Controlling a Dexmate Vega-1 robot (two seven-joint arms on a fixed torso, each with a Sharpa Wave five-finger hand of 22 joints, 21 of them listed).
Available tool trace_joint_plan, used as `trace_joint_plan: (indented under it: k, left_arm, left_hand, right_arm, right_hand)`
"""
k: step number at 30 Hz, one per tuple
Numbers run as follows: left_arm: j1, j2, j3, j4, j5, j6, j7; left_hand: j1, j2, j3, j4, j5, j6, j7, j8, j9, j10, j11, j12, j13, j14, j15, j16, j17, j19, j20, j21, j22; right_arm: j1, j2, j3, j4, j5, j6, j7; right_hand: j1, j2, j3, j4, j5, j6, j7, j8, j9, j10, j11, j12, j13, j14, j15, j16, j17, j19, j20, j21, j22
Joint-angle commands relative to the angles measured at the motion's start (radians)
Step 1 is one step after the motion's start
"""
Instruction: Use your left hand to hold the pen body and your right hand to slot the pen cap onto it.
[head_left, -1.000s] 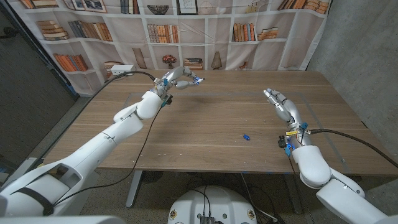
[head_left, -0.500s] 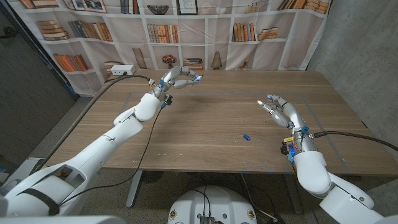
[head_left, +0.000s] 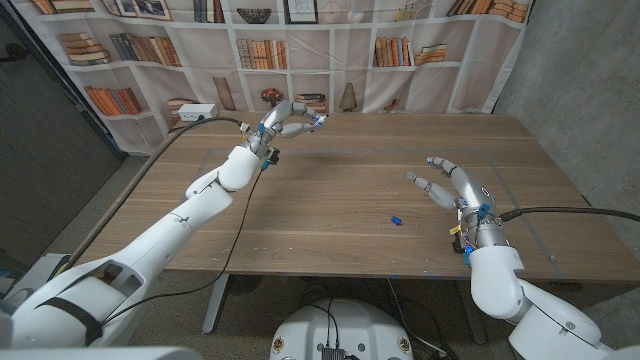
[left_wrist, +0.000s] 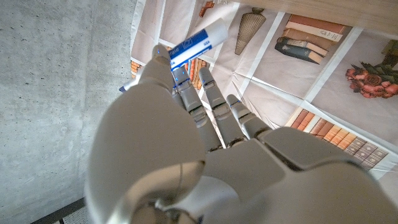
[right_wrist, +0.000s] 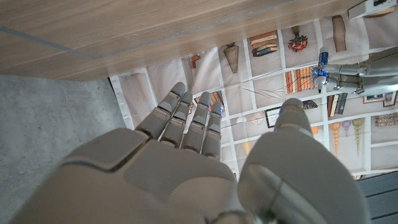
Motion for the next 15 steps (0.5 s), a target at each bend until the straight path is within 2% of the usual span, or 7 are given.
trace_joint_plan:
  k: [1, 6, 12, 15]
  left_arm:
    - [-0.005, 0.002, -0.004, 0.005, -0.014, -0.007, -0.014]
    - [-0.003, 0.018, -0.007, 0.002, -0.015, -0.011, -0.028]
    - [-0.007, 0.049, -0.006, -0.015, 0.008, 0.007, -0.046]
    - [-0.010, 0.054, -0.005, -0.016, 0.009, 0.012, -0.055]
  left_hand:
    - [-0.004, -0.001, 0.050, 0.041, 0.006, 0.072, 0.070, 0.004, -0.001, 0.036, -0.027, 0.007, 0.153, 0.002, -0.119, 0.002, 0.000, -0.005, -0.115, 0.000, 0.003]
    - [-0.005, -0.003, 0.052, 0.041, 0.006, 0.076, 0.070, 0.004, -0.002, 0.037, -0.026, 0.006, 0.155, 0.000, -0.119, 0.001, -0.001, -0.006, -0.115, 0.000, 0.003]
    - [-0.005, -0.006, 0.055, 0.041, 0.005, 0.076, 0.073, 0.003, -0.003, 0.036, -0.027, 0.004, 0.158, -0.002, -0.119, 0.001, -0.001, -0.007, -0.113, 0.000, 0.003]
    - [-0.005, -0.006, 0.056, 0.041, 0.005, 0.078, 0.071, 0.003, -0.003, 0.040, -0.027, 0.006, 0.159, -0.002, -0.118, 0.001, -0.001, -0.006, -0.115, 0.000, 0.003]
  right_arm:
    - [0.098, -0.069, -0.145, -0.066, -0.106, -0.240, 0.084]
    - [0.135, -0.078, -0.186, -0.076, -0.100, -0.282, 0.109]
    - [0.244, -0.101, -0.340, -0.097, -0.189, -0.436, 0.171]
    - [0.296, -0.107, -0.412, -0.096, -0.224, -0.491, 0.202]
  right_hand:
    - [0.024, -0.005, 0.004, -0.003, 0.008, 0.022, -0.008, 0.001, 0.002, 0.021, -0.006, 0.005, 0.002, 0.021, -0.042, 0.002, -0.001, 0.019, -0.024, 0.005, 0.002]
    - [0.056, -0.009, 0.010, -0.001, 0.011, 0.040, -0.034, 0.002, 0.003, 0.019, -0.012, -0.004, 0.002, 0.035, -0.048, -0.001, -0.001, 0.052, -0.042, 0.012, 0.004]
    - [0.076, -0.008, 0.015, -0.001, 0.013, 0.050, -0.039, 0.002, 0.003, 0.021, -0.014, -0.007, 0.002, 0.047, -0.051, -0.001, 0.000, 0.067, -0.046, 0.015, 0.005]
    - [0.082, -0.009, 0.016, 0.000, 0.014, 0.063, -0.044, 0.005, 0.004, 0.020, -0.006, -0.009, 0.002, 0.049, -0.051, -0.002, 0.000, 0.070, -0.048, 0.015, 0.005]
